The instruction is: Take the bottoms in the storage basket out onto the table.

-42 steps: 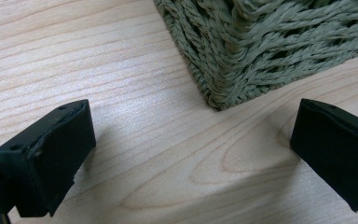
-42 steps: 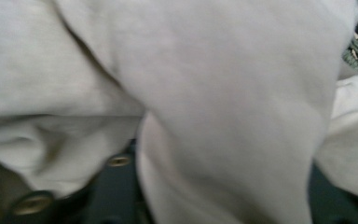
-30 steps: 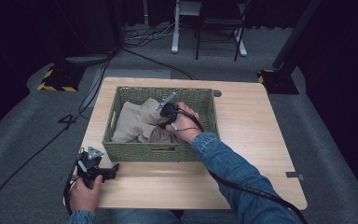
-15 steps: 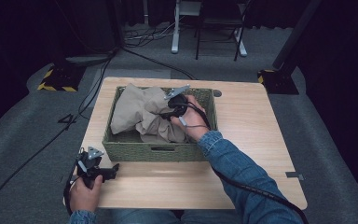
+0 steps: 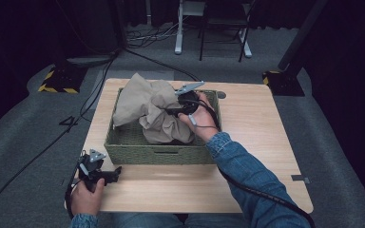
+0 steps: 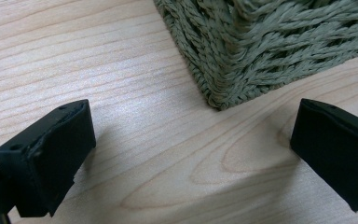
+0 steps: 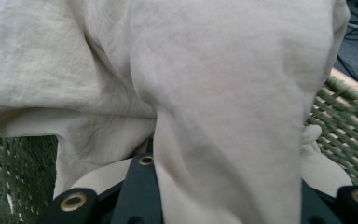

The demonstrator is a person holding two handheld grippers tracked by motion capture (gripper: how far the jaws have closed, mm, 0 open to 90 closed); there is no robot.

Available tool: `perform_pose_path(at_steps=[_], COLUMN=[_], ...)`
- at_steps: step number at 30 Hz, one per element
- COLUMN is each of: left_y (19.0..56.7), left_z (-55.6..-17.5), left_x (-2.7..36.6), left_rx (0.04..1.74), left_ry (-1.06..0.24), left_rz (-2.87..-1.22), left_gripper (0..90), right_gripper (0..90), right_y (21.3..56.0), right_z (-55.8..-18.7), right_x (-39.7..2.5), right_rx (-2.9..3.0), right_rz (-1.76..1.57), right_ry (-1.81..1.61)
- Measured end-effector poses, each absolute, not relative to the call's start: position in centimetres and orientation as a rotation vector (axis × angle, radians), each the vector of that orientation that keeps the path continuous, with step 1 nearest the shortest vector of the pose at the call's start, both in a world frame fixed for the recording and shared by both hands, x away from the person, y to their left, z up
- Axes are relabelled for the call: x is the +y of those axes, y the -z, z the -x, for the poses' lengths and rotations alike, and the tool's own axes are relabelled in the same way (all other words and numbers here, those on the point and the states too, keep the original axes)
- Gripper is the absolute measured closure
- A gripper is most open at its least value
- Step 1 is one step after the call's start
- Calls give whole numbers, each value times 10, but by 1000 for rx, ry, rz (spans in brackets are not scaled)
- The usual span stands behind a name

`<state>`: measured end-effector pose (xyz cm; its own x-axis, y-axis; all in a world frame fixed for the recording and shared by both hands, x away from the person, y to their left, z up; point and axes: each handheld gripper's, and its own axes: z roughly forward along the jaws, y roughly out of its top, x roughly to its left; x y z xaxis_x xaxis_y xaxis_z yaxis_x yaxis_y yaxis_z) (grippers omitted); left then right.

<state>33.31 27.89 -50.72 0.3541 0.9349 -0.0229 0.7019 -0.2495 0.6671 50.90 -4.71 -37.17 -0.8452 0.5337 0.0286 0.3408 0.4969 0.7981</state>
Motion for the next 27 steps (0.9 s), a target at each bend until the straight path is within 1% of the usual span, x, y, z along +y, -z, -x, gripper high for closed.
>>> perform_pose_path(at_steps=[18, 27], left_y=[507, 507], left_z=[-334, -334], left_x=[278, 278], left_rx=[1428, 1429], left_ry=[-513, -512], left_rz=[-2027, -2029], left_gripper=[1, 1], right_gripper=[737, 737], right_y=[321, 298], right_z=[-500, -497], right_x=[-73, -94], right_rx=[2406, 2341], right_rz=[-764, -780], right_ry=[-1334, -1358])
